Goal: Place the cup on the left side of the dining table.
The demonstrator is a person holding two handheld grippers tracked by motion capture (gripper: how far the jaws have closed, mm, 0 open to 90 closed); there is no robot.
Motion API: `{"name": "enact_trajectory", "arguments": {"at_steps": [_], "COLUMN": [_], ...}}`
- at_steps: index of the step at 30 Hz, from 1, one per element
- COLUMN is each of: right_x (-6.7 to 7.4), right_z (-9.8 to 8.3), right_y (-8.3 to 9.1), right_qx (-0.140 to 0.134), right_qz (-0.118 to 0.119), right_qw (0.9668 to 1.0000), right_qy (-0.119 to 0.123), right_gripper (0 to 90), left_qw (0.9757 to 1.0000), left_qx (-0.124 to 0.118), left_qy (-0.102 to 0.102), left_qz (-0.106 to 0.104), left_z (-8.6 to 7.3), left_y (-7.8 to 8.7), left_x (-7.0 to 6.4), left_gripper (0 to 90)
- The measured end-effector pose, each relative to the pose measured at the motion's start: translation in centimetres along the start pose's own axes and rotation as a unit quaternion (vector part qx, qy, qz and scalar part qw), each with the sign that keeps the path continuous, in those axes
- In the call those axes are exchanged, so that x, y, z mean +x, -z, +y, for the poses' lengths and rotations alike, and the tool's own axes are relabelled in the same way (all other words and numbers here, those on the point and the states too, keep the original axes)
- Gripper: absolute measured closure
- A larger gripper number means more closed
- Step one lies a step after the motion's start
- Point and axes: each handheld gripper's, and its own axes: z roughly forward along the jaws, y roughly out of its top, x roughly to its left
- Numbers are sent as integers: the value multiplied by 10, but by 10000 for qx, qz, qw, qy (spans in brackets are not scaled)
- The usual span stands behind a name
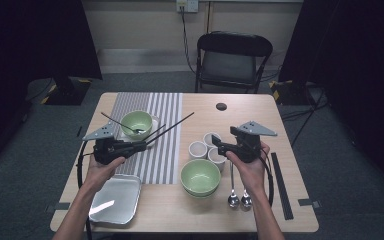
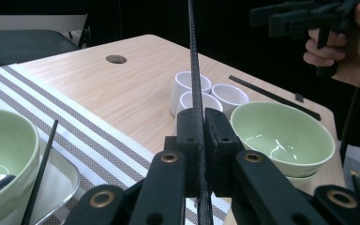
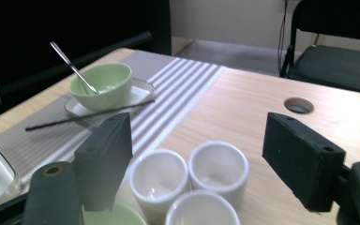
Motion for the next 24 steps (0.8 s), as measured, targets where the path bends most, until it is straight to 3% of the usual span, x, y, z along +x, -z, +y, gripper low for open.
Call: {"name": "enact_trajectory", "arguments": {"at_steps": [3, 4, 7, 13, 16, 20, 24], "right_x": [-4, -8, -15, -26, -34, -42, -53], "right_z": [-6, -11, -18, -28, -37, -42, -52], "right_y": [5, 9, 16, 24, 32, 36, 48], "right_qx": [54, 122, 126, 253, 329, 399, 510], "right_qz": [-67, -186, -258, -440, -616, -760, -894], "right_qw": [10000, 9997, 9996, 9987, 9975, 9963, 9946], "right_qy": [-25, -27, -78, -98, -105, -101, -108], "right_gripper": [236, 235, 232, 221, 207, 200, 199], "left_qw": [10000, 10000, 9999, 9997, 9996, 9994, 9992], "left_qx": [-7, 8, 51, 165, 153, 254, 244], "left_qy": [16, 41, -45, 26, 120, 13, 78], "left_qz": [-8, 6, 88, 187, 190, 253, 292], "left_z": [-1, -1, -1, -4, -7, -7, -10], "left_y": [3, 4, 9, 11, 14, 15, 17], "left_x": [1, 1, 0, 9, 13, 15, 20], "left_gripper": [857, 857, 857, 858, 858, 857, 858]}}
